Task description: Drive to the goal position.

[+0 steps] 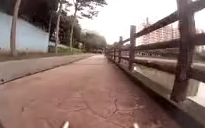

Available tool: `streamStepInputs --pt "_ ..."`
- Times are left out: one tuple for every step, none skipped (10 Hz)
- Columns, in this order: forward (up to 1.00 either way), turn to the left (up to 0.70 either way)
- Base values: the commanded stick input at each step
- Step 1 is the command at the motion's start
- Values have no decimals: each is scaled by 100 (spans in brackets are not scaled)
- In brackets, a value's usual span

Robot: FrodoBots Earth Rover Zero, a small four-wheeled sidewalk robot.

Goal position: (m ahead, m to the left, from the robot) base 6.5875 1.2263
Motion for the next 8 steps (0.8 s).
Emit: streamStepInputs --pt "70 0" --pt "70 1" --pt "70 1" --pt "70 0" --pt "70 0" --pt "70 1" --pt "70 2" --pt "70 2"
